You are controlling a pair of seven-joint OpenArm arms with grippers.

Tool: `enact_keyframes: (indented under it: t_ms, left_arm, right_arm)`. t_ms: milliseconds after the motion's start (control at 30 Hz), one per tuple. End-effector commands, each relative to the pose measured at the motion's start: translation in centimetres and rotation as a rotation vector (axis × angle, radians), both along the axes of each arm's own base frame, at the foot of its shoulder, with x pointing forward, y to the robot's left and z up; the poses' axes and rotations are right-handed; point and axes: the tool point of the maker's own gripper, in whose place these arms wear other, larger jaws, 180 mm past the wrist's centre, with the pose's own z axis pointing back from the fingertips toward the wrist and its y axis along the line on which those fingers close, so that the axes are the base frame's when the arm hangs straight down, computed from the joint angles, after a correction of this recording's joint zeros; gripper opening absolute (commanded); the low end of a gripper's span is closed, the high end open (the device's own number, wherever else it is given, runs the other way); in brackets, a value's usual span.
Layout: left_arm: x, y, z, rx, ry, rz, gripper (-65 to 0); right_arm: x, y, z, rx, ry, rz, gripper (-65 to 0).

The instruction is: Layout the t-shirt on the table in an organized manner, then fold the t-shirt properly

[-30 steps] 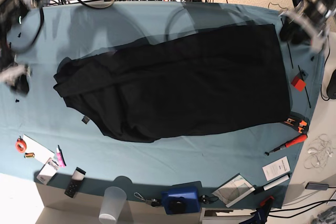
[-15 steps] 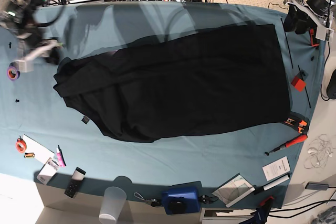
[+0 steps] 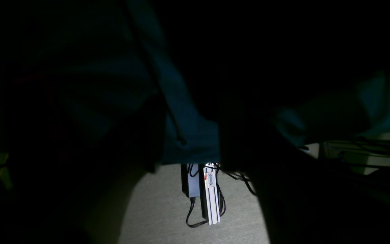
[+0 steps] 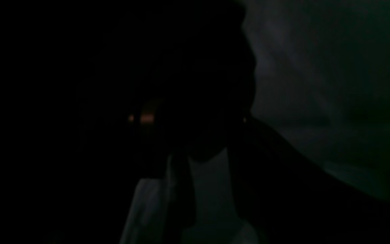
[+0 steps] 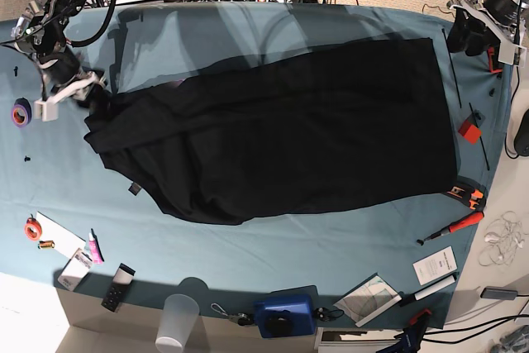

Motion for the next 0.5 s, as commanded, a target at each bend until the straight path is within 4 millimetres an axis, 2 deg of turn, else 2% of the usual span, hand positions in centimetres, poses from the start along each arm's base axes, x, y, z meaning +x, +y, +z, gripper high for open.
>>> enact_keyframes:
  t_ms: [0,133,300,367,467]
  left_arm:
    - [0.5,0.1,1.1,0.0,-0.046,-0.005,-40.8]
    - [0.5,0.1,1.1,0.0,-0.047,-0.004,-40.8]
    - [0.9,0.2,1.5,-0.003,-0.071,0.002,-40.4]
    - [0.9,0.1,1.5,-0.004,-0.072,0.002,-37.5]
    - [1.2,0.1,1.8,-0.008,-0.096,0.008,-28.7]
  right_arm:
    - [1.2,-0.5,1.8,-0.022,-0.063,0.004,-37.8]
    - [2.1,-0.8,1.9,-0.03,-0.053,-0.026,-37.8]
    - [2.9,0.9,0.5,-0.037,0.008,-0.009,-37.8]
    - [2.9,1.1,-0.6,-0.069,0.061,-0.017,-37.8]
    - [2.8,1.5,-1.3,-0.099,0.098,-0.003,-37.8]
